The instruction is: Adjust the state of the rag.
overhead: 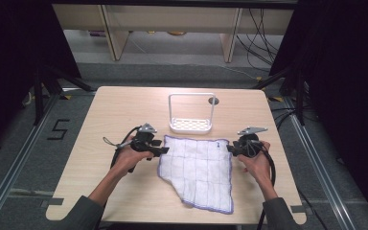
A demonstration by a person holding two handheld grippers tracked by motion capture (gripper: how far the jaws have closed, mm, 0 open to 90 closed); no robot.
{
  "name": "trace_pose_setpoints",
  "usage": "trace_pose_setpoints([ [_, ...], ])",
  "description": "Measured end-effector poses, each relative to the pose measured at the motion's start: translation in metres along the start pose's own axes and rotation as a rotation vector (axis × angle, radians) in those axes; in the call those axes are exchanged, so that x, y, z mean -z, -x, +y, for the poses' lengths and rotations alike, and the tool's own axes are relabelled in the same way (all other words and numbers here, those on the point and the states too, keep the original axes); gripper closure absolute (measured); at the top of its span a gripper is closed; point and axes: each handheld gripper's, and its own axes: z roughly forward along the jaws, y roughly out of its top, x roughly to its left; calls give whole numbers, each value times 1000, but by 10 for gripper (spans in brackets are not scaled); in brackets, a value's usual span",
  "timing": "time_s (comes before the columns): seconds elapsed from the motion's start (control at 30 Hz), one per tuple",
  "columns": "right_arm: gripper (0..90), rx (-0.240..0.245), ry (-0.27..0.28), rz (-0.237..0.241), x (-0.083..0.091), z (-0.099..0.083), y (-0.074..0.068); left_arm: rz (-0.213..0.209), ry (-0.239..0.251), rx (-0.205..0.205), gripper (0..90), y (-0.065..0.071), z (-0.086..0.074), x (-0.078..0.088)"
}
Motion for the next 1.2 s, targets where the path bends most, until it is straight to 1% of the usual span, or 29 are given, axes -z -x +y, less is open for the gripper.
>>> trace_pose_setpoints([
  [0.03,600,-27,5,-1,10,-1,-4,-12,10,-2,504,2,-4,7],
  [0.1,567,-11,12,4,26,-6,-10,-10,3,-27,509,9,-10,20],
  [0.13,563,22,33,14,33,-10,-14,-12,1,-37,507,12,-14,27],
  [0.17,555,21,34,37,42,-14,-21,-28,19,-20,505,17,-18,32],
  [0.2,549,9,38,65,49,-19,-29,-47,20,-23,504,22,-23,36],
  [0.23,549,17,39,75,55,-24,-37,-50,24,-29,504,28,-29,40],
  [0.27,549,17,39,75,55,-24,-37,-50,24,-29,506,28,-29,40],
  [0.3,546,48,42,99,66,-36,-49,-62,16,-43,508,39,-41,47],
  [0.37,546,33,37,122,72,-45,-60,-70,14,-30,514,47,-54,51],
  [0.4,546,47,35,131,74,-50,-64,-70,14,-30,517,47,-54,51],
  [0.43,544,22,20,144,76,-55,-70,-77,3,-38,518,53,-64,52],
  [0.47,543,54,23,147,75,-60,-71,-78,5,-35,518,55,-67,52],
  [0.5,541,44,11,155,76,-64,-75,-75,8,-31,518,56,-69,51],
  [0.57,538,50,-13,167,76,-70,-82,-75,5,-16,514,59,-72,51],
  [0.6,537,74,-11,162,76,-72,-84,-80,9,-22,514,59,-73,50],
  [0.63,536,45,-25,166,77,-74,-88,-76,9,-20,511,59,-73,51],
  [0.67,536,76,-14,160,76,-75,-87,-76,9,-20,505,59,-73,51],
  [0.7,536,75,-19,168,76,-77,-89,-64,13,-15,502,58,-75,51],
  [0.73,536,65,-24,164,78,-78,-91,-58,17,-1,500,58,-77,51],
  [0.77,534,47,-22,165,77,-80,-94,-53,10,-3,498,57,-78,52],
  [0.8,534,83,-24,167,77,-81,-93,-59,7,-1,497,57,-79,52],
  [0.83,534,86,-3,158,77,-83,-94,-55,9,3,495,57,-80,52],
  [0.87,534,79,-26,164,79,-83,-94,-44,14,7,493,57,-80,52],
  [0.93,534,65,-31,156,78,-83,-93,-41,16,12,493,54,-78,51],
  [0.97,534,79,-28,146,76,-83,-91,-34,22,13,492,52,-78,50],
  [1.07,532,30,-51,155,74,-85,-88,-23,13,22,485,50,-78,52],
  [1.1,529,49,-42,158,73,-86,-87,-26,14,25,482,49,-79,52],
  [1.13,525,20,-38,156,73,-87,-90,-25,7,27,479,50,-78,52],
  [1.2,521,47,-43,161,75,-87,-91,-24,10,20,475,51,-79,51],
])
